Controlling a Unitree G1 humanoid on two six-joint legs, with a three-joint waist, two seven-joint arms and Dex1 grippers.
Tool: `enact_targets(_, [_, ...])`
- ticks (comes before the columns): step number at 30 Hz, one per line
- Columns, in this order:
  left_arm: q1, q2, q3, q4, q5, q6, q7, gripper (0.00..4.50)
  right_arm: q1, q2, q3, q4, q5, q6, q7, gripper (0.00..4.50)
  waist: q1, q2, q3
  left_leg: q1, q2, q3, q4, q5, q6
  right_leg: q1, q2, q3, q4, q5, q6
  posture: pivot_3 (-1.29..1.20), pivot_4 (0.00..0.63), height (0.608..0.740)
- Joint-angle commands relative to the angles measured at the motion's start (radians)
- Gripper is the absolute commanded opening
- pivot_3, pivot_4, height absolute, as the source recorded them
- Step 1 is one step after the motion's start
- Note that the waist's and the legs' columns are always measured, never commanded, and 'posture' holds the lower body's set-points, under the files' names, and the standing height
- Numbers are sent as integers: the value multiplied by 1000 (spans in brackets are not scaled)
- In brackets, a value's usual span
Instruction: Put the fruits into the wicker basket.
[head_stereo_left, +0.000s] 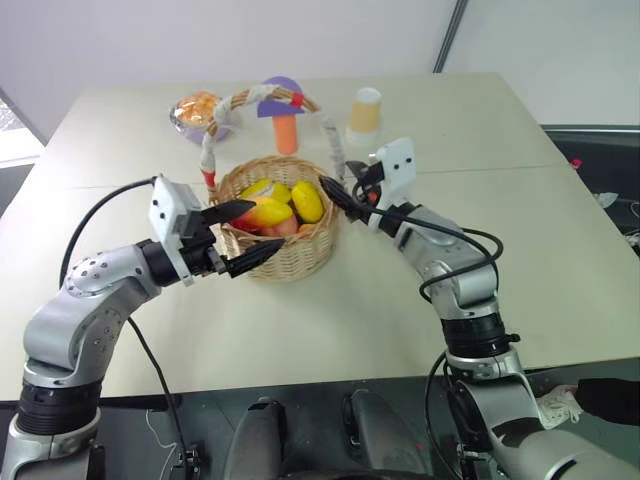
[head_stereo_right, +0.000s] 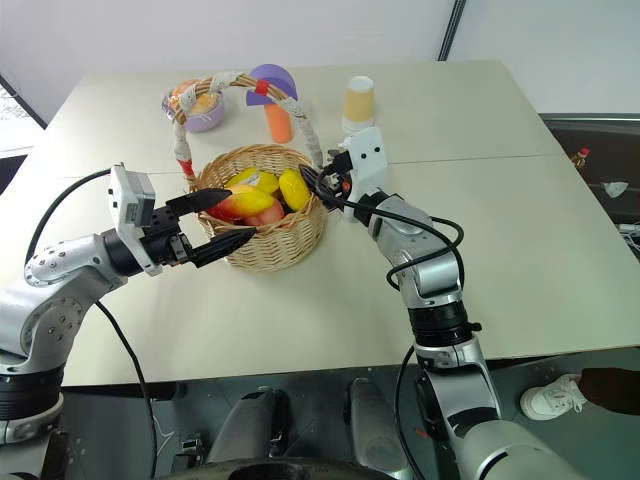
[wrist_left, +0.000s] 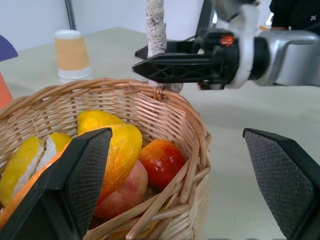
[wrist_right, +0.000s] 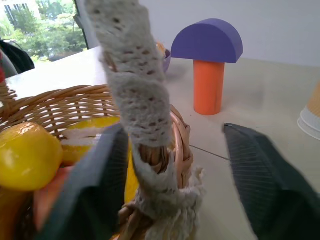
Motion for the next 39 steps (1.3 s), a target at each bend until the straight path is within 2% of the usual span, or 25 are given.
enact_targets(1, [8, 4, 16, -40, -14, -6, 6, 4500, -28, 13, -28, -21, 17, -31, 2, 1017, -1, 0, 0, 0, 0, 0, 0, 0, 0, 0, 0, 0, 0, 0, 0, 0, 150, 740])
enact_targets(3, [12, 6, 17, -44, -14, -5, 7, 4500, -26, 12, -25, -27, 17, -35, 8, 103, -1, 0, 0, 0, 0, 0, 0, 0, 0, 0, 0, 0, 0, 0, 0, 0, 150, 740])
enact_targets(8, [3, 7, 8, -41, -12, -5, 9, 4500, -6, -23, -60, -85, -1, -57, -12, 117, -1, 0, 0, 0, 0, 0, 0, 0, 0, 0, 1, 0, 0, 0, 0, 0, 150, 740])
enact_targets(13, [-5, 8, -4, -31, -11, -7, -7, 4500, 40, -182, -237, -129, -31, -63, -88, 117, 17, 0, 0, -1, -1, 0, 0, 0, 0, 0, 0, 0, -1, 0, 0, 0, 150, 740])
enact_targets(18, [-38, -9, -40, 4, 1, -19, -29, 4500, 71, -323, -426, -12, -50, -94, -170, 117, 27, 0, 0, -2, -3, 2, 0, 0, 0, 0, 0, 0, -3, 0, 0, 0, 150, 740])
enact_targets(25, [-86, -40, -74, 56, 25, -37, -38, 4500, 69, -351, -517, 154, -67, -148, -261, 117, -2, 1, 1, 2, -1, 6, -1, 0, 0, 0, 4, 5, 0, 0, 0, 0, 150, 740])
enact_targets(26, [-88, -43, -76, 59, 28, -39, -39, 4500, 74, -352, -518, 158, -62, -151, -258, 1161, -5, 2, 1, 2, -1, 7, -1, 0, 0, 0, 4, 5, 0, 0, 0, 0, 150, 740])
enact_targets(27, [-88, -45, -77, 63, 30, -41, -40, 4500, 81, -352, -518, 149, -57, -150, -255, 1517, -6, 2, 1, 3, -1, 7, -1, 0, 0, 0, 4, 7, 0, 0, 0, 0, 150, 740])
enact_targets(32, [-87, -54, -79, 80, 41, -49, -46, 4500, 135, -378, -546, 50, -53, -115, -269, 4068, -3, 2, 1, 5, -1, 8, -2, 0, 0, 0, 4, 9, 1, 0, 0, 0, 150, 740])
enact_targets(36, [-71, -46, -66, 100, 60, -60, -46, 4500, 251, -435, -586, -87, -3, -71, -185, 4068, 8, 2, 1, 4, -1, 8, -2, 0, 0, 0, 4, 9, 0, 0, 0, 0, 150, 740])
enact_targets(39, [-55, -51, -39, 144, 79, -81, -27, 4500, 405, -489, -601, -213, 57, -45, -44, 4068, 12, 2, 1, 4, -1, 8, -2, 0, 1, 1, 3, 8, -1, 0, 1, 0, 150, 740])
